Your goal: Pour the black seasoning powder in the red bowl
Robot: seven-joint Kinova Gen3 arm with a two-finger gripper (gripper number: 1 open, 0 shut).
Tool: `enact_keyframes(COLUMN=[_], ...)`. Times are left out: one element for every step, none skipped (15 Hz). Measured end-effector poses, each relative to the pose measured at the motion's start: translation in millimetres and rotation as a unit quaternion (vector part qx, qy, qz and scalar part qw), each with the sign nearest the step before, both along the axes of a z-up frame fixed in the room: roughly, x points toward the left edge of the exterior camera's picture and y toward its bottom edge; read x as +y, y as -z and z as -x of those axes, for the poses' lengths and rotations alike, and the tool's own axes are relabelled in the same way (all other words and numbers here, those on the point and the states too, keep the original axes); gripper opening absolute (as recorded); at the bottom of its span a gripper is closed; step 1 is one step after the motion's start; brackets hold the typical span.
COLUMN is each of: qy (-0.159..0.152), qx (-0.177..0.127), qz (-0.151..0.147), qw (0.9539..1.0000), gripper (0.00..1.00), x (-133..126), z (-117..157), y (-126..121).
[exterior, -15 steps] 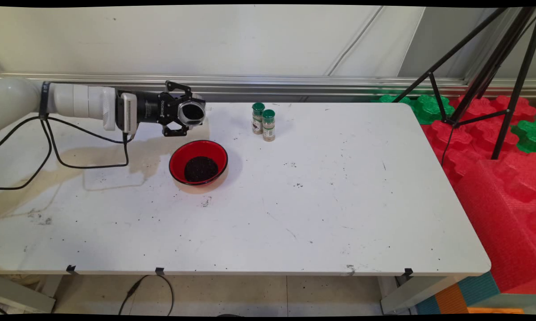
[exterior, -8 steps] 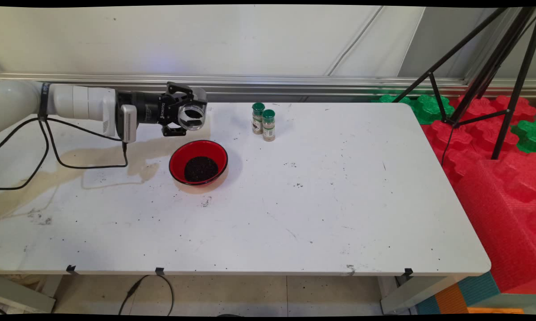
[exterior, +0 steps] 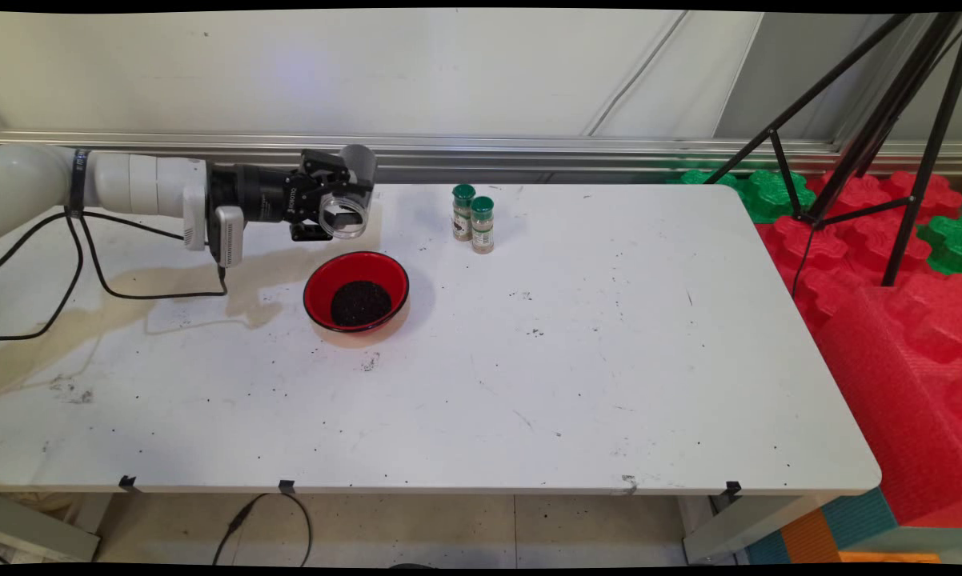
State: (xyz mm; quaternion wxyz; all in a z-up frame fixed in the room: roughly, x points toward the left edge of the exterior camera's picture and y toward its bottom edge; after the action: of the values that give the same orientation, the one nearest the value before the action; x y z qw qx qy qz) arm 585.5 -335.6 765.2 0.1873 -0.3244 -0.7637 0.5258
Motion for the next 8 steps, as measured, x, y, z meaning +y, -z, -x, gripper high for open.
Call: enact_keyframes(qy=[0.005, 0.010, 0.015, 0.019, 0.024, 0.028, 0.031, 0.035], qx=[-0.007, -0.015, -0.022, -0.028, -0.035, -0.042, -0.048, -0.053], qz=[0.007, 0.016, 0.024, 0.030, 0.038, 0.045, 0.051, 0.057], qw=[0.9999, 0.9997, 0.9993, 0.9989, 0.9984, 0.9978, 0.9970, 0.9963], gripper=[0.00, 0.00, 0.00, 0.00, 0.00, 0.00, 0.00, 0.00], x=[0.0, -0.2, -0.2, -0.3, -0.3, -0.5, -0.6, -0.6], z=[0.6, 1.4, 2.1, 2.6, 3.2, 3.8, 4.3, 4.8], y=[-0.2, -0.5, -0.8, -1.0, -1.2, -1.5, -1.7, -2.0])
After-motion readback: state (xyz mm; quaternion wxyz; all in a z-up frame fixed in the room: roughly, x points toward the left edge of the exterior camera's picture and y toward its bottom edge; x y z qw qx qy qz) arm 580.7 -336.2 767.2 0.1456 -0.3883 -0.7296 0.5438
